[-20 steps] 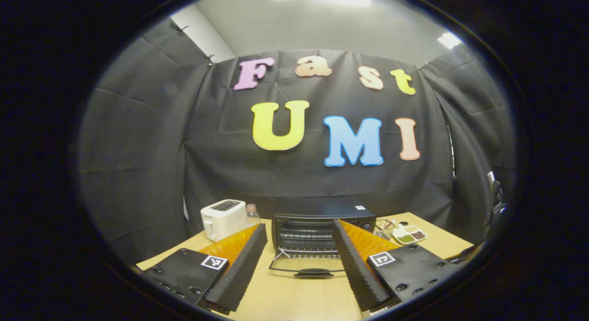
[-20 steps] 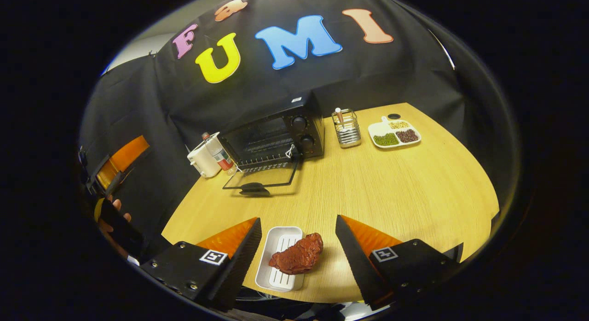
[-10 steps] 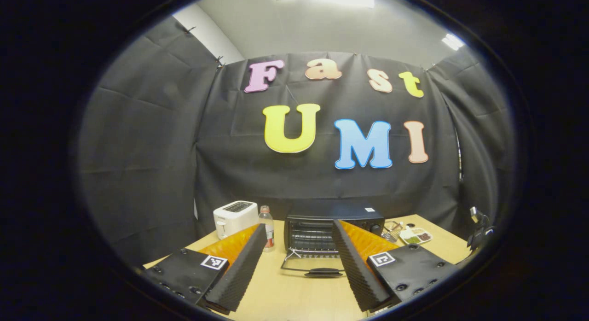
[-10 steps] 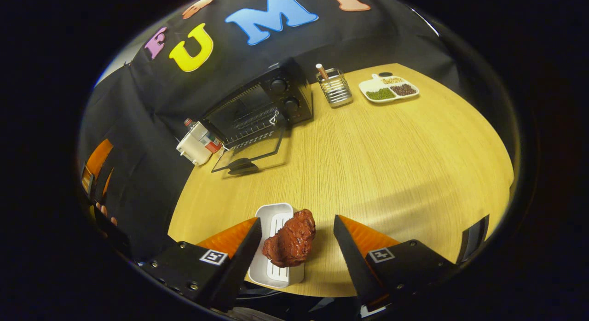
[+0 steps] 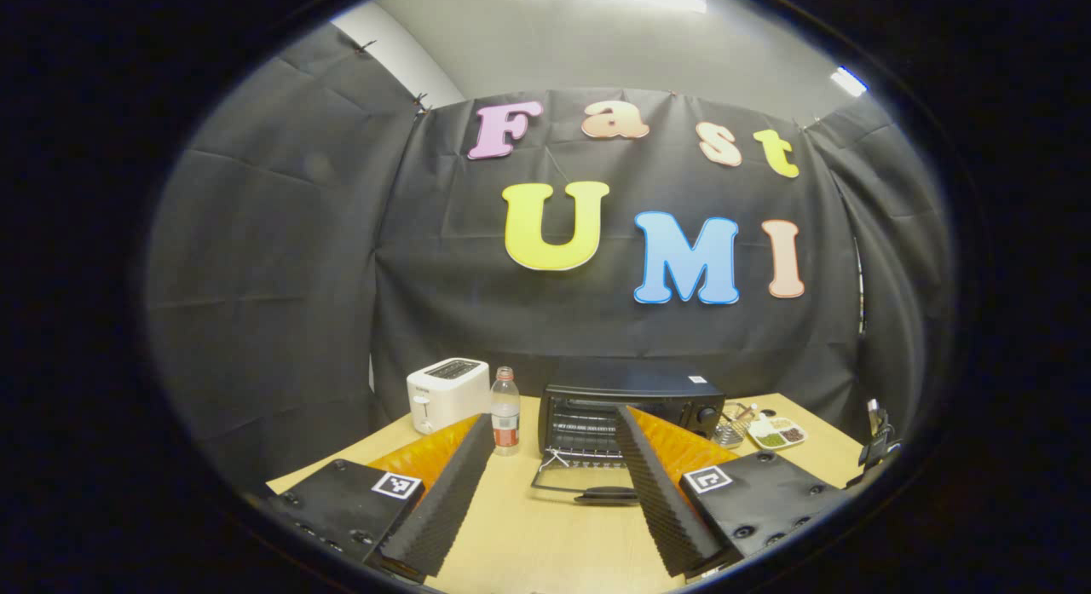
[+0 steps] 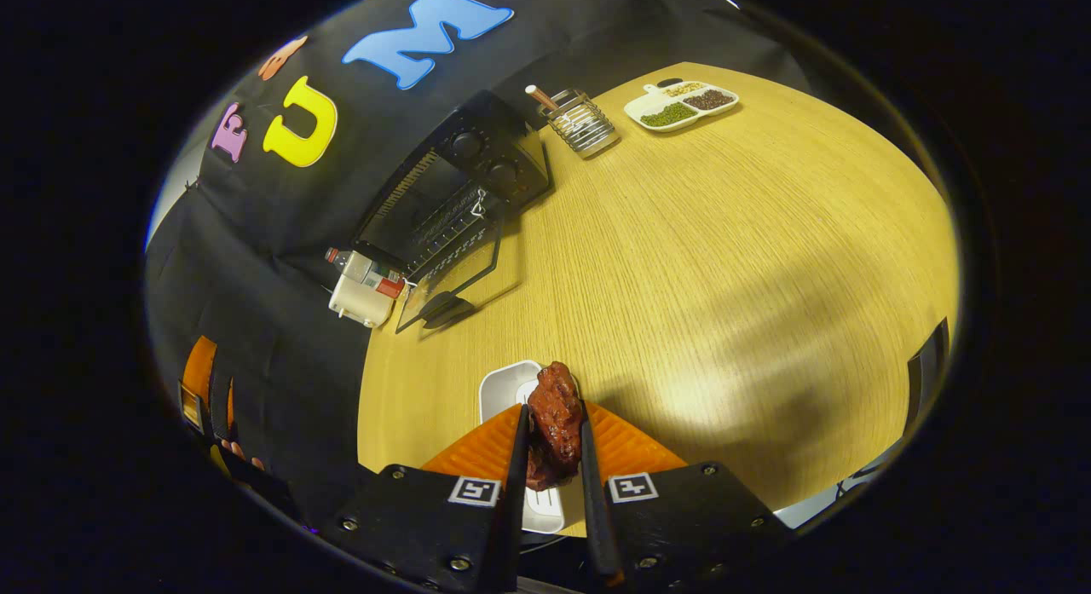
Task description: Open the electric oven with the left hand, put the food in, and close the electric oven.
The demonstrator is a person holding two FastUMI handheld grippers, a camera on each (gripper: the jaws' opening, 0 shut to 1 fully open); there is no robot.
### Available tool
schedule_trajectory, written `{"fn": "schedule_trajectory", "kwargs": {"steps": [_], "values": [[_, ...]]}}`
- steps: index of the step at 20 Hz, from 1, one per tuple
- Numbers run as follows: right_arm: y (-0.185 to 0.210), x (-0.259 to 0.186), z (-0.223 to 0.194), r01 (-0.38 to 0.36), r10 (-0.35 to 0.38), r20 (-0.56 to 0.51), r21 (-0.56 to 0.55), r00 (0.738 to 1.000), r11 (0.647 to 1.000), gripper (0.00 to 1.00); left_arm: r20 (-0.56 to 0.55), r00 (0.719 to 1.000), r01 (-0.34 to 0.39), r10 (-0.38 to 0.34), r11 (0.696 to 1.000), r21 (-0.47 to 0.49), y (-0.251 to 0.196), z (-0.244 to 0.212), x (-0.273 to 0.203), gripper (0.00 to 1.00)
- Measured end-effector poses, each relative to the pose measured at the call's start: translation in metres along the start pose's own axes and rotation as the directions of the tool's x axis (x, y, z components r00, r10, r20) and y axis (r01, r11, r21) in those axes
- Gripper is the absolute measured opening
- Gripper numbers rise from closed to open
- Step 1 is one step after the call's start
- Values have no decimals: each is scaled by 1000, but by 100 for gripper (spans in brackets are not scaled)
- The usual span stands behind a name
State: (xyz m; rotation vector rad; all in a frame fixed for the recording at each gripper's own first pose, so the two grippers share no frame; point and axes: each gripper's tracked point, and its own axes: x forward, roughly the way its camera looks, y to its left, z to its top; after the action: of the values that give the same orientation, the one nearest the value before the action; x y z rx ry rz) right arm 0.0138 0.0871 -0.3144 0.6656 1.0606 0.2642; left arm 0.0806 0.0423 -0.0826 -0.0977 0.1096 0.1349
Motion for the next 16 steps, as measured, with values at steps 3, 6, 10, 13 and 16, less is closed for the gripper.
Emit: {"fn": "schedule_trajectory", "kwargs": {"steps": [3, 6, 10, 13, 16], "values": [[12, 0, 14, -38, 37, 39, 24, 999, 999, 12, -3, 1000, -3, 3, 1000, -12, 4, 1, 4, 100], [20, -4, 11, -49, 48, 24, 16, 999, 999, 12, 0, 1000, 9, -9, 1000, -11, 2, 1, 6, 100], [34, -15, 24, -46, 47, 46, -24, 998, 999, 12, 11, 1000, 28, -29, 999, 21, -2, 3, 12, 100], [50, -22, 43, -63, 66, 82, -43, 994, 997, 12, 10, 999, 46, -46, 999, 18, -5, 3, 18, 100], [72, -20, 65, -86, 90, 136, -36, 987, 996, 12, 8, 998, 62, -62, 998, 14, -5, 1, 28, 100]]}}
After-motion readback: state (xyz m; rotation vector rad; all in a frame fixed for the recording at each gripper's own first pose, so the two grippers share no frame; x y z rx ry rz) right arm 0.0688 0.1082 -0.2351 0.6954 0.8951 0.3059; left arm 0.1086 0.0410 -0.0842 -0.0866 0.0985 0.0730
